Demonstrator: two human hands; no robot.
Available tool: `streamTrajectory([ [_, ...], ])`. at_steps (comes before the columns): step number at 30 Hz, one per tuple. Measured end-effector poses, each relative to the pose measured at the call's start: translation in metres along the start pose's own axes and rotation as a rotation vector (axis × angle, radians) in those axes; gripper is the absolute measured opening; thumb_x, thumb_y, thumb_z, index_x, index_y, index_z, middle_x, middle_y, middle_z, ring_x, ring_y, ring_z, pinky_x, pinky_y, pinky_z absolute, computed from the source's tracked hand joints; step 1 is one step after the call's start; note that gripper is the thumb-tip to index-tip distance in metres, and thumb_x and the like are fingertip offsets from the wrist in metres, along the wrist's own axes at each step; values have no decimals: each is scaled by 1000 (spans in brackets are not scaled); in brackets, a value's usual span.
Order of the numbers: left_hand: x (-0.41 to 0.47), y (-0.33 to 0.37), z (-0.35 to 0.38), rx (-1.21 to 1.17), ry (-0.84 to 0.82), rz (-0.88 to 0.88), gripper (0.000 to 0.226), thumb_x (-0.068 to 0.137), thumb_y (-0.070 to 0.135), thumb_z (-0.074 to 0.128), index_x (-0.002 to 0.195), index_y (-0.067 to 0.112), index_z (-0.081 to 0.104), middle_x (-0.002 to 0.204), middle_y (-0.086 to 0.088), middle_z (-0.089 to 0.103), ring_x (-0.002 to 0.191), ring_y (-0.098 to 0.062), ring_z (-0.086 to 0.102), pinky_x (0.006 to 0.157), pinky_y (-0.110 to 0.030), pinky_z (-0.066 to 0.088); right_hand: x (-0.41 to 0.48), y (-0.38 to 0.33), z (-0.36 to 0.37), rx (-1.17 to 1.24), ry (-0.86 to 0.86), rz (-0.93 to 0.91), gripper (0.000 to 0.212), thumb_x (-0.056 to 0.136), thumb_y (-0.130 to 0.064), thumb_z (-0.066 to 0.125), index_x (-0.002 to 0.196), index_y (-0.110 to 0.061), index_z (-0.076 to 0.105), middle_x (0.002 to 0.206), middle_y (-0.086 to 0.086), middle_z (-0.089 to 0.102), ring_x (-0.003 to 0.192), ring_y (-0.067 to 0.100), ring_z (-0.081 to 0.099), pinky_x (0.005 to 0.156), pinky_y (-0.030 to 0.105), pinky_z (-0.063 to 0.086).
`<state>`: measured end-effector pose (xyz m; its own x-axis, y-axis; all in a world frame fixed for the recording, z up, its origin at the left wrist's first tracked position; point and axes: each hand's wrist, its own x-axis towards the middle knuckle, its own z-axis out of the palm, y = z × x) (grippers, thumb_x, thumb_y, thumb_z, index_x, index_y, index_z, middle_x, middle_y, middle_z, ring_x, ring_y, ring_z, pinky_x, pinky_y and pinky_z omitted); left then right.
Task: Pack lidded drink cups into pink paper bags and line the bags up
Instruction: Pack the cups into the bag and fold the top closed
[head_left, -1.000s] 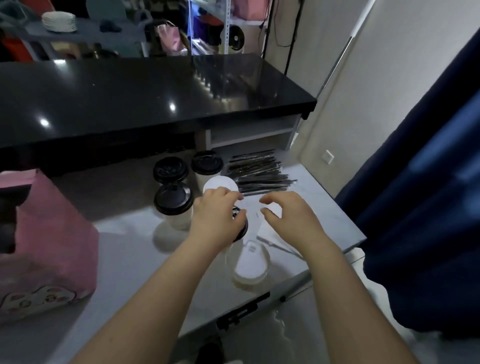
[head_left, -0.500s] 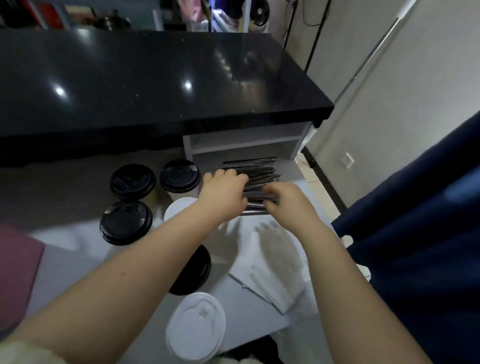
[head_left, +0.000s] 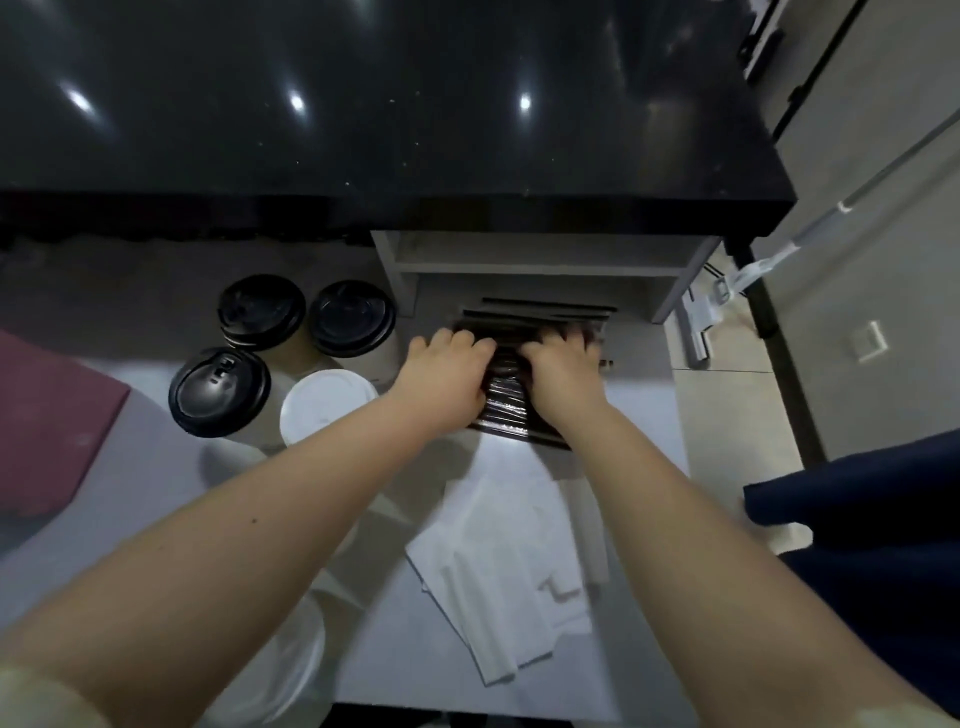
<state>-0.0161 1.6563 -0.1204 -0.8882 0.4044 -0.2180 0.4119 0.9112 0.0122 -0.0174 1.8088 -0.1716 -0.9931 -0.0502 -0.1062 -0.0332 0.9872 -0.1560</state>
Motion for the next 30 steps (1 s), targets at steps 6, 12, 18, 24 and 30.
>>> streamTrajectory([
  [6, -9, -2, -3, -107, 75, -36, 60, 86, 22, 53, 144, 18, 37, 134, -7, 48, 122, -31, 42, 98, -46, 39, 9, 11, 1, 194, 63, -18, 22, 91, -23, 59, 109, -18, 70, 117, 9, 62, 116, 34, 46, 100, 42, 32],
  [12, -7, -11, -22, -73, 156, -62, 63, 88, 21, 54, 147, 20, 33, 138, -6, 46, 127, -30, 40, 100, -45, 35, 9, 23, -17, 227, 74, 4, 21, 95, -18, 54, 113, -13, 64, 110, 15, 66, 104, 38, 57, 86, 40, 40],
  [18, -20, -24, -45, -88, 233, -104, 62, 89, 23, 54, 147, 22, 34, 140, -4, 47, 129, -29, 39, 102, -48, 33, 0, 30, -36, 166, -36, -2, 5, 98, -12, 45, 103, -11, 44, 99, 19, 63, 84, 37, 57, 67, 35, 34],
  [24, -60, -48, -70, -81, 334, -108, 59, 89, 26, 56, 145, 24, 36, 139, -2, 48, 127, -28, 41, 101, -46, 35, -23, 9, -75, 247, -49, 9, 28, 100, -44, 43, 101, -17, 41, 81, 2, 51, 77, 29, 49, 63, 36, 38],
  [30, -137, -97, -84, -40, 440, -140, 54, 89, 27, 53, 141, 26, 41, 133, 4, 51, 122, -24, 44, 99, -42, 35, -57, -84, -121, 239, 37, -113, 25, 100, -41, 43, 89, -20, 41, 74, 0, 51, 69, 23, 51, 54, 35, 35],
])
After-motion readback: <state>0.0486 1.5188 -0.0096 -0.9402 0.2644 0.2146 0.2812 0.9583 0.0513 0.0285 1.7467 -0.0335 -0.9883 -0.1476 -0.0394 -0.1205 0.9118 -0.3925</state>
